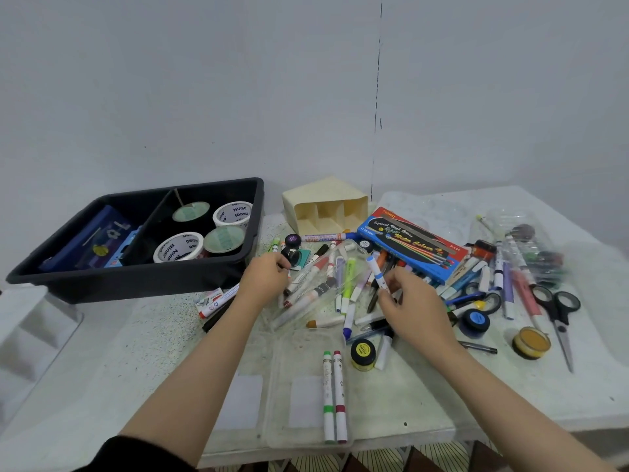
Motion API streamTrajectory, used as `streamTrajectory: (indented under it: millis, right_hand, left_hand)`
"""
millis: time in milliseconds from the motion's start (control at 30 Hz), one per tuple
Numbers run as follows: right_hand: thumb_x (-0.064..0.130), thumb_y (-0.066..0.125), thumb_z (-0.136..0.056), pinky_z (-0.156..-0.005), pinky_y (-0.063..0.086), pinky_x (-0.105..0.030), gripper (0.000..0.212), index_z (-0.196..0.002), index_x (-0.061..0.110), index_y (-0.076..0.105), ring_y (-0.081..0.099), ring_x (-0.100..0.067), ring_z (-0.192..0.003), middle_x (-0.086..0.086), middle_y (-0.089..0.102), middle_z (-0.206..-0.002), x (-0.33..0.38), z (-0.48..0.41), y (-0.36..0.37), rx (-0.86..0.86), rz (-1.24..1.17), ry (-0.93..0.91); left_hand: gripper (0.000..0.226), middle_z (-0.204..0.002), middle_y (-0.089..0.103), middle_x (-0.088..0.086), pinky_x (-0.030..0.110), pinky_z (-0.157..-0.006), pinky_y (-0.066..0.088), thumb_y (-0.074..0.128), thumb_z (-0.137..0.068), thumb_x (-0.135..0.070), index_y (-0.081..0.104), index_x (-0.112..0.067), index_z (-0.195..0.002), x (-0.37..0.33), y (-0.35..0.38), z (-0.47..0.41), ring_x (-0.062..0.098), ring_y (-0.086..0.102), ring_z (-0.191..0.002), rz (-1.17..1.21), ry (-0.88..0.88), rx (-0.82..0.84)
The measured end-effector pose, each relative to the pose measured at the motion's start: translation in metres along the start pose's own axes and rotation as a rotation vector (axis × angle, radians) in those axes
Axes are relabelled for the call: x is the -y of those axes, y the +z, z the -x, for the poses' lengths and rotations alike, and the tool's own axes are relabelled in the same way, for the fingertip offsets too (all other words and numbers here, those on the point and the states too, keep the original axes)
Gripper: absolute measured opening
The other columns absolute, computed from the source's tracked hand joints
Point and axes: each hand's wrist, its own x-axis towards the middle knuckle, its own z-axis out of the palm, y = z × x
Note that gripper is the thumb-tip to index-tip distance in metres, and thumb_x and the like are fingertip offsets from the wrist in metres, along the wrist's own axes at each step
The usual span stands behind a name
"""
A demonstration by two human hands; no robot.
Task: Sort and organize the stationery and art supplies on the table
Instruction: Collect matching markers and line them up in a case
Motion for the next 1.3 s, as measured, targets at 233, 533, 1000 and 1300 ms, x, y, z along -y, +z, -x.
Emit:
streamTrajectory:
  millis: [233, 533, 1000, 1300]
  right_hand:
    - [0.028, 0.056, -0.091, -0.055, 0.036, -0.015, 0.006, -0.094, 0.023, 0.054, 0.05, -0.004, -0.072, 0.01, 0.057, -0.084, 0.001, 0.002, -0.002, -0.009, 0.044, -0.03]
    - [0.03, 0.056, -0.091, -0.06, 0.043, -0.019, 0.005, -0.093, 0.027, 0.053, 0.052, -0.001, -0.076, 0.014, 0.057, -0.087, -0.004, 0.002, 0.0, -0.012, 0.016, -0.014]
    - [0.028, 0.057, -0.091, -0.066, 0.046, -0.023, 0.004, -0.093, 0.026, 0.054, 0.053, -0.003, -0.08, 0.012, 0.057, -0.087, -0.005, 0.002, 0.0, -0.033, -0.026, 0.003]
    - [0.026, 0.058, -0.089, -0.063, 0.039, -0.017, 0.006, -0.089, 0.028, 0.052, 0.05, -0.001, -0.079, 0.013, 0.055, -0.084, -0.008, 0.001, 0.001, -0.061, -0.036, -0.026]
  left_hand:
    - [0.007, -0.079, 0.065, -0.006, 0.034, -0.073, 0.055, 0.065, -0.084, -0.017, 0.07, -0.015, -0.079, -0.012, 0.001, -0.015, 0.015, 0.06, -0.08, -0.13, 0.012, 0.049]
    - [0.021, -0.091, 0.064, -0.002, 0.031, -0.071, 0.053, 0.051, -0.083, -0.005, 0.065, -0.02, -0.083, -0.015, 0.009, -0.024, 0.018, 0.06, -0.085, -0.158, 0.038, 0.013]
    - [0.027, -0.086, 0.064, -0.005, 0.026, -0.062, 0.049, 0.05, -0.082, -0.002, 0.065, -0.024, -0.083, -0.018, 0.019, -0.037, 0.014, 0.058, -0.077, -0.042, 0.177, 0.003]
    - [0.012, -0.076, 0.063, -0.006, 0.028, -0.067, 0.048, 0.058, -0.081, -0.014, 0.07, -0.017, -0.078, -0.053, 0.037, -0.047, 0.016, 0.059, -0.079, -0.132, 0.226, 0.092]
